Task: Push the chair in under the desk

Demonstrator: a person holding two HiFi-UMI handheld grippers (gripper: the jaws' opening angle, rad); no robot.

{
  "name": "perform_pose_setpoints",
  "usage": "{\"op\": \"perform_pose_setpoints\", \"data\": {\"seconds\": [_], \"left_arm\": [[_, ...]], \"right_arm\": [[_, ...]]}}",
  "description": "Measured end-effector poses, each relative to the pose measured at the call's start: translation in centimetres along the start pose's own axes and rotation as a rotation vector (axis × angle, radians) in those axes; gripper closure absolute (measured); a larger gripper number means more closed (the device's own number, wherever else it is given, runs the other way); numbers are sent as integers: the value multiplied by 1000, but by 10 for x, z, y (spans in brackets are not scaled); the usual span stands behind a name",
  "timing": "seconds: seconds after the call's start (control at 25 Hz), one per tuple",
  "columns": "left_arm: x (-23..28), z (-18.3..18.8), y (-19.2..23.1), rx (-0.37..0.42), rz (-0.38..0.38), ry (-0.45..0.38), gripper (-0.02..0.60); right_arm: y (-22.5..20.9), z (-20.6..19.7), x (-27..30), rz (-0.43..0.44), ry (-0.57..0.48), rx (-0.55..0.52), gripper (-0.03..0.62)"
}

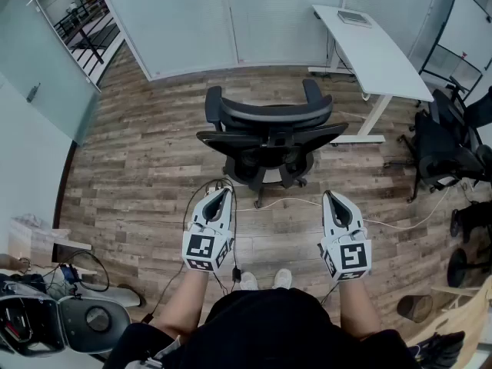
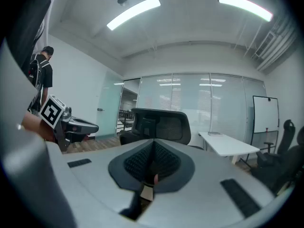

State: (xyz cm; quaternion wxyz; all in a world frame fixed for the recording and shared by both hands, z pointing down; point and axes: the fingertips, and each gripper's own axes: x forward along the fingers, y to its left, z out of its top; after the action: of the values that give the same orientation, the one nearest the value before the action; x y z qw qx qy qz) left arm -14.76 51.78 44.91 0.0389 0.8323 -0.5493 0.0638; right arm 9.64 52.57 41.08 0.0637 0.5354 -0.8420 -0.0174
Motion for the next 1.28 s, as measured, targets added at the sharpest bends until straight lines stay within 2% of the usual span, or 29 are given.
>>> {"op": "perform_pose_setpoints", "data": {"seconds": [0.32,0.4,0.52,0.6,0.72,0.8,0.92,1.04,1.16,1.28], "left_arm": [[4,-4,-4,0,-19,16,568],[9,-10,0,27,-34,43,568],[17,-21,4,112,-74,94,567],[20,-24,7,141,-106,98,521],[23,-25,14,181,-118,96,381],[29,-25,18,233,-112,98,326],[37,-32,21,317,-115,128,236],[48,-36,23,424,-116,165,220],[66,-40,31,541,-108,207,201],[83,-43,42,604,-87,242,195]], "right_arm": [[-5,-5,-4,-7,7,20,589],[-5,-6,-1,-14,1,21,588],[-2,-10,5,-18,15,-20,584],[3,-18,10,-13,40,-59,537],[9,-32,14,-19,76,-121,482],[10,-38,17,-12,91,-146,405],[11,-46,24,21,127,-176,327],[4,-63,33,52,201,-193,244],[-5,-83,46,63,268,-215,218],[-14,-99,60,90,318,-285,190]]}}
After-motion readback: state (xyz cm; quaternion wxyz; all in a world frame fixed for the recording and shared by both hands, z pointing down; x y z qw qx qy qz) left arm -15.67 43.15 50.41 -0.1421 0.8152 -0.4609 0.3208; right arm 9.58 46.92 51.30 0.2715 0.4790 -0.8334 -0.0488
